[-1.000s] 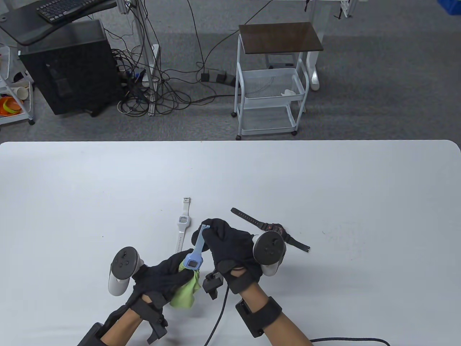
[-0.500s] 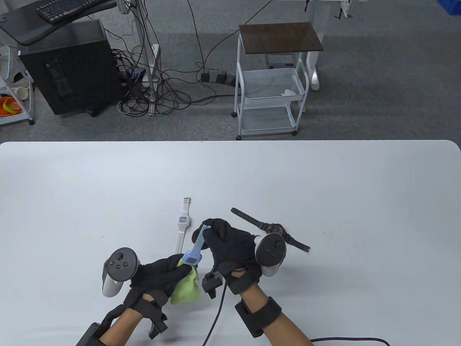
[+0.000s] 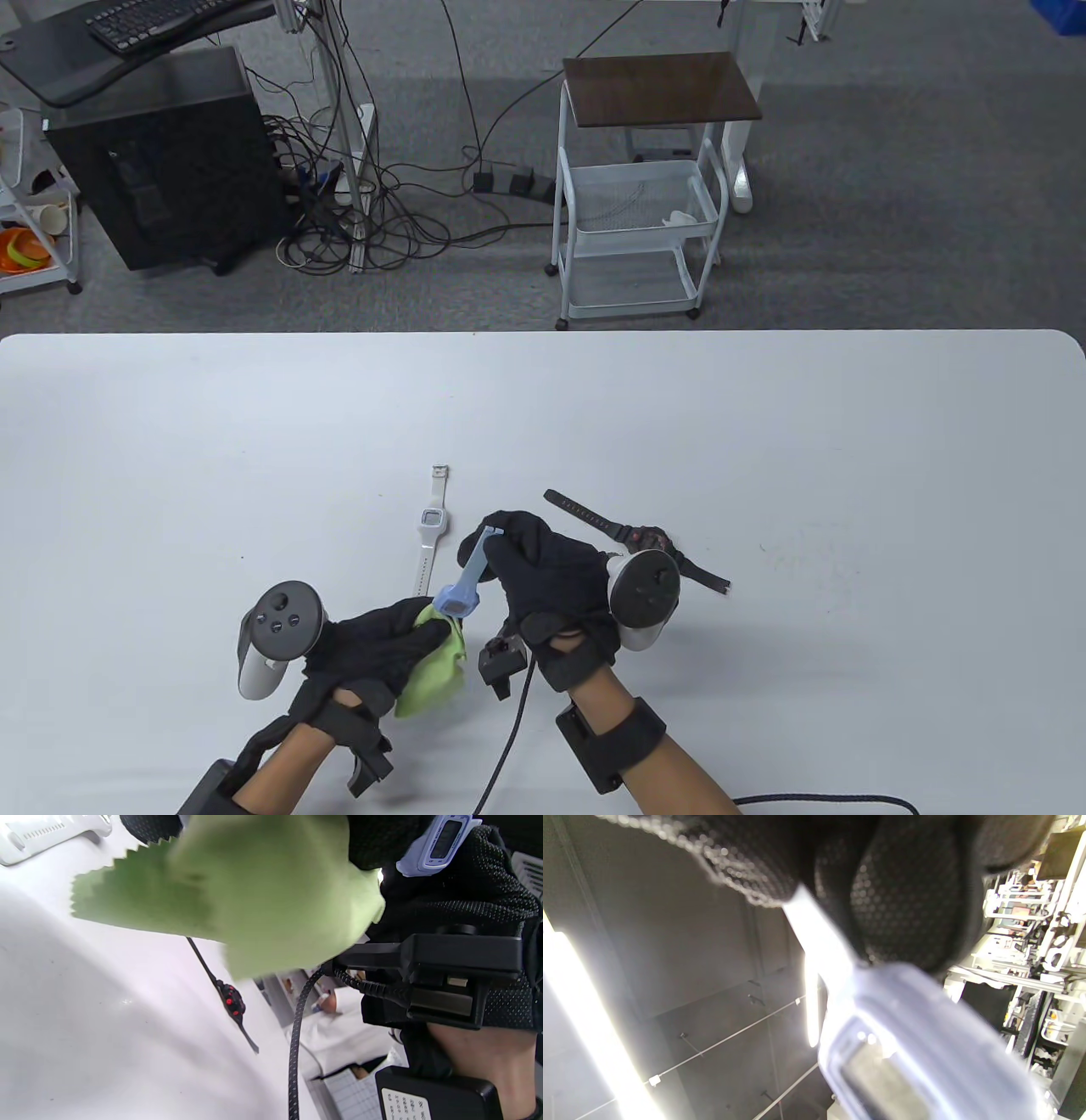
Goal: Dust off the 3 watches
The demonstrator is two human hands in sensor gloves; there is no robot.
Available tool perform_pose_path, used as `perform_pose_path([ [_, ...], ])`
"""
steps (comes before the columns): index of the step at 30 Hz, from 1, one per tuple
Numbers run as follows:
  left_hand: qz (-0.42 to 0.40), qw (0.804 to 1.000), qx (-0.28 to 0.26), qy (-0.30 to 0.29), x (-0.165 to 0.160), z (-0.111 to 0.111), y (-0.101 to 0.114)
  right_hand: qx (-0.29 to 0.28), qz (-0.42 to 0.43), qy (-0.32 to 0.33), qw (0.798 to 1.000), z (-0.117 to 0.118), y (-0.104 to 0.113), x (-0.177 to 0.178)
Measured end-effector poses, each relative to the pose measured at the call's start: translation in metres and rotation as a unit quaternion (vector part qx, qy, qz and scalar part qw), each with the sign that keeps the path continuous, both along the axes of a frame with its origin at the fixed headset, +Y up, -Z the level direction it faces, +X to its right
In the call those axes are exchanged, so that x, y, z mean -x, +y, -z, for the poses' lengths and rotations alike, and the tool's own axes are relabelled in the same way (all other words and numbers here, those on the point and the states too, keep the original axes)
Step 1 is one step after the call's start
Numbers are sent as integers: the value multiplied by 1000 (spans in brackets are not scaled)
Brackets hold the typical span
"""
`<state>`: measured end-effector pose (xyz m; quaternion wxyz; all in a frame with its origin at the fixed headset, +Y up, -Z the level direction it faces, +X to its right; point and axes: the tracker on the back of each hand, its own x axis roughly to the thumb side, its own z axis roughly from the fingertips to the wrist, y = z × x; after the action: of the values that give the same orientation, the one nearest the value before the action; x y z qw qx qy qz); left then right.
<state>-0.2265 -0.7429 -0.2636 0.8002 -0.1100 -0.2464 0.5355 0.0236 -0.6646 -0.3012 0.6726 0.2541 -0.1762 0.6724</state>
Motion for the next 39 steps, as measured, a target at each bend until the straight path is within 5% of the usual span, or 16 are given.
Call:
perform_pose_path([
  [39,18,1000,10,2,1,1,0,-7,67,-44,997,2,12,-27],
])
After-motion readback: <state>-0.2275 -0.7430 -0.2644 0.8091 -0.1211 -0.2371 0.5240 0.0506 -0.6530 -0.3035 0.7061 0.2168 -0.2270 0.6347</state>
